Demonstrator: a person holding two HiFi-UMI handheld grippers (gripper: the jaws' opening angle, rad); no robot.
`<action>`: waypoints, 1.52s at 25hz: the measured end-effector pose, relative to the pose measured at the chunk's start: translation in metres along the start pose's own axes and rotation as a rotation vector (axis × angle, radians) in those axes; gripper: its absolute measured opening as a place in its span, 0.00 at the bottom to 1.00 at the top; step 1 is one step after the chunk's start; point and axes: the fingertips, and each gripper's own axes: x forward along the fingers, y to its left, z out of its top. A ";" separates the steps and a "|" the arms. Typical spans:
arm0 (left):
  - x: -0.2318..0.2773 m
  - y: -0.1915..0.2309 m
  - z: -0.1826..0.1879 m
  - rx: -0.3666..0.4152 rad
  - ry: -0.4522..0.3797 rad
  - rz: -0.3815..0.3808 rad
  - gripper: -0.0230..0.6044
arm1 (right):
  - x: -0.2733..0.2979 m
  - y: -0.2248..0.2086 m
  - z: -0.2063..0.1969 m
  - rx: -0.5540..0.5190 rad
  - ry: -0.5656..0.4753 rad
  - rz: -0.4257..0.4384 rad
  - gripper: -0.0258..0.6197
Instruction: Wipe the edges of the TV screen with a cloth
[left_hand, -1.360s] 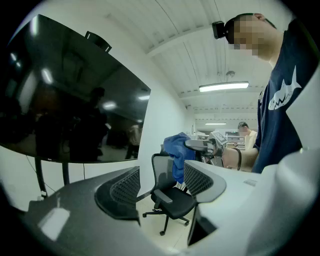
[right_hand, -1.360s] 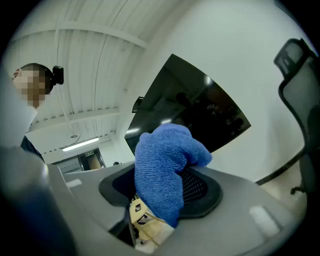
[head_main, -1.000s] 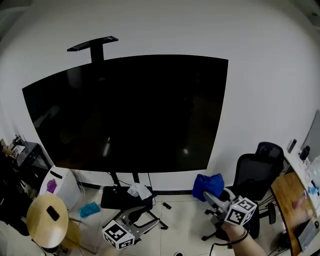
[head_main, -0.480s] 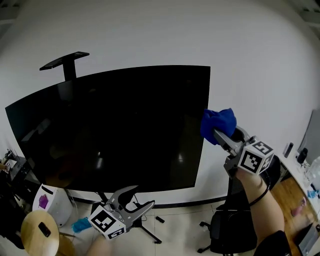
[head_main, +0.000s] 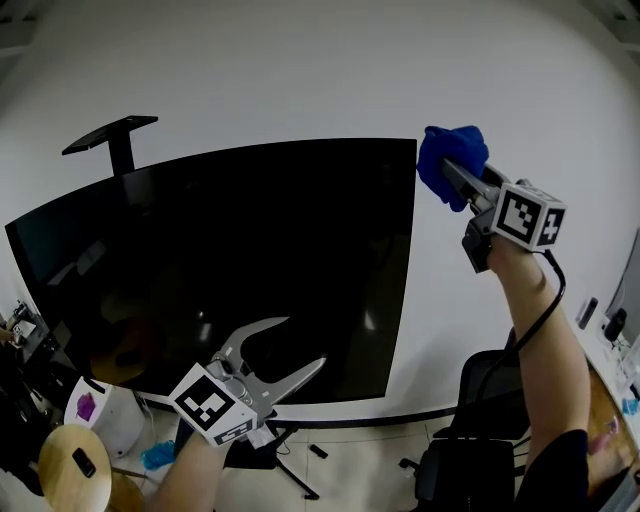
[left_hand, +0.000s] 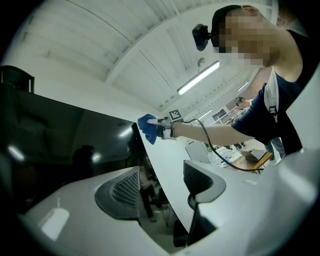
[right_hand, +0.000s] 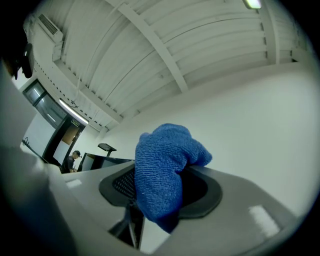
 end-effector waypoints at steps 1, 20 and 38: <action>0.008 0.004 0.004 0.007 -0.002 0.001 0.46 | 0.006 -0.005 0.005 0.007 -0.005 0.004 0.39; 0.040 0.009 -0.041 -0.073 0.044 0.031 0.46 | 0.014 -0.006 -0.079 0.227 0.039 0.105 0.39; 0.022 -0.030 -0.138 -0.191 0.101 0.047 0.46 | -0.056 0.003 -0.251 0.292 0.214 0.049 0.39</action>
